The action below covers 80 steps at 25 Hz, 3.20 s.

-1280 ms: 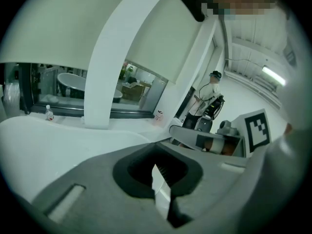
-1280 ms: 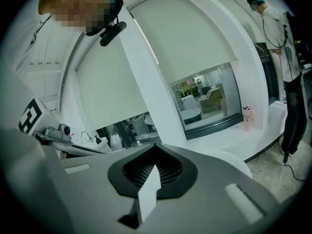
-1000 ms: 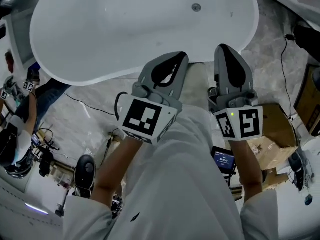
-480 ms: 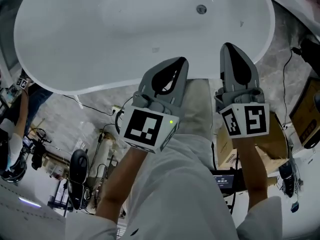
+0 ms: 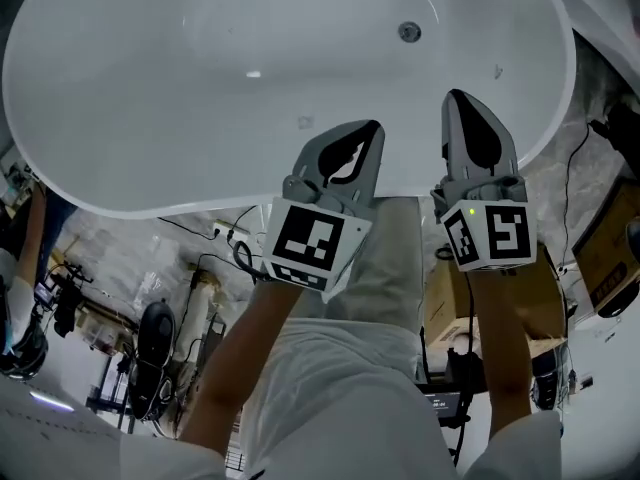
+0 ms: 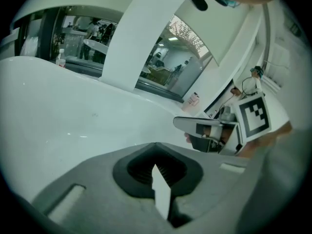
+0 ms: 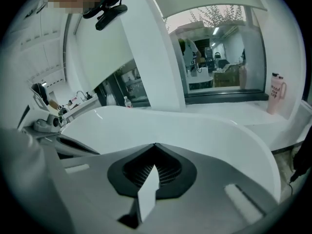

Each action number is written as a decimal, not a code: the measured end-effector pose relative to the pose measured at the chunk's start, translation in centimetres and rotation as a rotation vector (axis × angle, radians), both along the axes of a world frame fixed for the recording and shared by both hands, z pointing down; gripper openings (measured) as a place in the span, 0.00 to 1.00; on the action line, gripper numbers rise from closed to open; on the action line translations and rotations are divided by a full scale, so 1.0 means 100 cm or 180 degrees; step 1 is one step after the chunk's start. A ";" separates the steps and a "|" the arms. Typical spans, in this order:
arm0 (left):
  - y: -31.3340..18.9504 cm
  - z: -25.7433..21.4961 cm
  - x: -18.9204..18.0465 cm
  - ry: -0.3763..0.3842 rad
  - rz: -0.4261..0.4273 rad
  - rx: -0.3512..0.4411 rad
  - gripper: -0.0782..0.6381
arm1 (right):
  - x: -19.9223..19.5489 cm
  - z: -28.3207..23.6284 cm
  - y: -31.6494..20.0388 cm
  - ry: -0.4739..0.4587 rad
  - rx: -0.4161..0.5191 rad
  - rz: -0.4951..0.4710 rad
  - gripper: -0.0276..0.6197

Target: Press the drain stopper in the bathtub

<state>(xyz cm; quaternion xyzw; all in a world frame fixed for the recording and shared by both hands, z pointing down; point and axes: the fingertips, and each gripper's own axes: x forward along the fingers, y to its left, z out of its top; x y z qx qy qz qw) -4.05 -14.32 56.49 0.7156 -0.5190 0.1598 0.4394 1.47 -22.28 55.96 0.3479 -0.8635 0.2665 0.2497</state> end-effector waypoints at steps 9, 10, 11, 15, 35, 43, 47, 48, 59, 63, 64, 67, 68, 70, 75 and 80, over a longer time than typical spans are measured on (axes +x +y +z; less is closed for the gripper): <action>-0.022 0.045 0.002 0.0153 -0.0132 -0.0107 0.11 | -0.003 0.053 -0.016 0.0087 -0.0024 -0.0159 0.05; -0.023 0.051 0.003 0.0162 -0.0166 -0.0123 0.11 | -0.003 0.061 -0.017 0.0100 -0.0036 -0.0172 0.05; -0.023 0.059 0.004 0.0171 -0.0201 -0.0138 0.11 | -0.002 0.069 -0.017 0.0113 -0.0047 -0.0185 0.05; -0.025 0.089 0.010 0.0208 -0.0288 -0.0215 0.11 | 0.003 0.104 -0.019 0.0164 -0.0126 -0.0210 0.05; -0.053 0.237 0.035 0.0139 -0.0453 -0.0406 0.11 | 0.028 0.277 -0.039 0.0476 -0.0499 -0.0155 0.05; -0.047 0.290 0.053 0.0121 -0.0330 -0.0453 0.11 | 0.033 0.344 -0.041 0.0656 -0.0562 -0.0291 0.05; -0.044 0.320 0.059 0.0152 -0.0299 -0.0513 0.11 | 0.036 0.384 -0.041 0.0757 -0.0639 -0.0406 0.05; -0.043 0.327 0.060 0.0153 -0.0293 -0.0528 0.11 | 0.038 0.393 -0.042 0.0785 -0.0659 -0.0421 0.05; -0.042 0.377 0.065 0.0082 -0.0284 -0.0580 0.11 | 0.050 0.478 -0.039 0.1091 -0.0884 -0.0619 0.05; -0.036 0.391 0.068 0.0080 -0.0280 -0.0622 0.11 | 0.049 0.501 -0.031 0.1163 -0.0975 -0.0680 0.05; -0.035 0.395 0.069 0.0082 -0.0271 -0.0632 0.11 | 0.049 0.506 -0.030 0.1177 -0.1000 -0.0669 0.05; -0.027 0.403 0.069 0.0121 -0.0246 -0.0700 0.11 | 0.050 0.520 -0.026 0.1232 -0.1076 -0.0628 0.05; -0.025 0.406 0.067 0.0120 -0.0252 -0.0721 0.11 | 0.049 0.524 -0.026 0.1235 -0.1092 -0.0611 0.05; -0.023 0.411 0.062 0.0104 -0.0270 -0.0740 0.11 | 0.046 0.530 -0.028 0.1230 -0.1103 -0.0579 0.05; -0.026 0.418 0.053 0.0074 -0.0299 -0.0722 0.11 | 0.043 0.543 -0.028 0.1293 -0.1174 -0.0565 0.05; -0.029 0.418 0.052 0.0075 -0.0293 -0.0690 0.11 | 0.057 0.554 -0.026 0.1378 -0.1262 -0.0332 0.05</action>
